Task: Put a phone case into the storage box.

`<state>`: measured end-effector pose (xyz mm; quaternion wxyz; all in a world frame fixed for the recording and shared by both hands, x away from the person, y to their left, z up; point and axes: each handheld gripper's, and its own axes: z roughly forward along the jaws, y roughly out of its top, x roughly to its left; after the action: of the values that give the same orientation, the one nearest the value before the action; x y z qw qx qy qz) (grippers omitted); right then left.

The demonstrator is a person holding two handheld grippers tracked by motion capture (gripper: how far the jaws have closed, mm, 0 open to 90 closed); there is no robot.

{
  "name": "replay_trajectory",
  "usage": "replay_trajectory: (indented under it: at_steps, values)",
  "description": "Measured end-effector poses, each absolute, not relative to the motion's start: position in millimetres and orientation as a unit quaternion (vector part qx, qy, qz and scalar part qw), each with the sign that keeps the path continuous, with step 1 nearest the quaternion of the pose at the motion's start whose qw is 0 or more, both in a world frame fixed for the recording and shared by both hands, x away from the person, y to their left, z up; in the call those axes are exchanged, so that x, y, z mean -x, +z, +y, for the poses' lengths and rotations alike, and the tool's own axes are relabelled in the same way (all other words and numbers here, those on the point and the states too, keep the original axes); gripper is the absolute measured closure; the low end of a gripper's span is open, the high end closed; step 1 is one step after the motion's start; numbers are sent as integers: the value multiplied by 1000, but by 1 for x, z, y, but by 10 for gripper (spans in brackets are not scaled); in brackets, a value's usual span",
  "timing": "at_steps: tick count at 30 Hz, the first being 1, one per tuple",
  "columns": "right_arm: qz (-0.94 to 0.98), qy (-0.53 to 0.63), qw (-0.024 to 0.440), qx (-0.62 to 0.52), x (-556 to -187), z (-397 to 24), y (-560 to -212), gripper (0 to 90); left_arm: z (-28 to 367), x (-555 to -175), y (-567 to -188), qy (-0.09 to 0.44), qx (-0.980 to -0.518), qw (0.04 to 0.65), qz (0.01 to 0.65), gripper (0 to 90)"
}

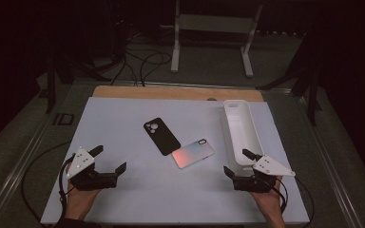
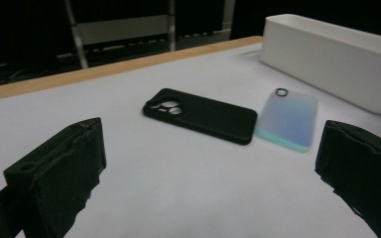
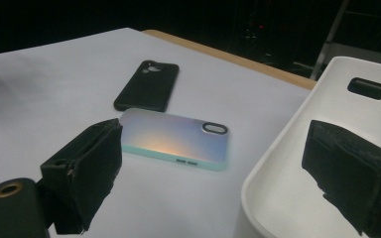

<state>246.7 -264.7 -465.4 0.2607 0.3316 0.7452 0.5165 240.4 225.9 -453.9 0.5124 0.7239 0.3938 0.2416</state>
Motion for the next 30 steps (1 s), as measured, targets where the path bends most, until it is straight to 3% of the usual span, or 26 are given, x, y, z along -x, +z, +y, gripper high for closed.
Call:
replay_trajectory:
  at_steps: [30]
  values:
    - [737,517,263,-348,-250,-269,-467,88,174,-277,-432,217,-760,504,348,0]
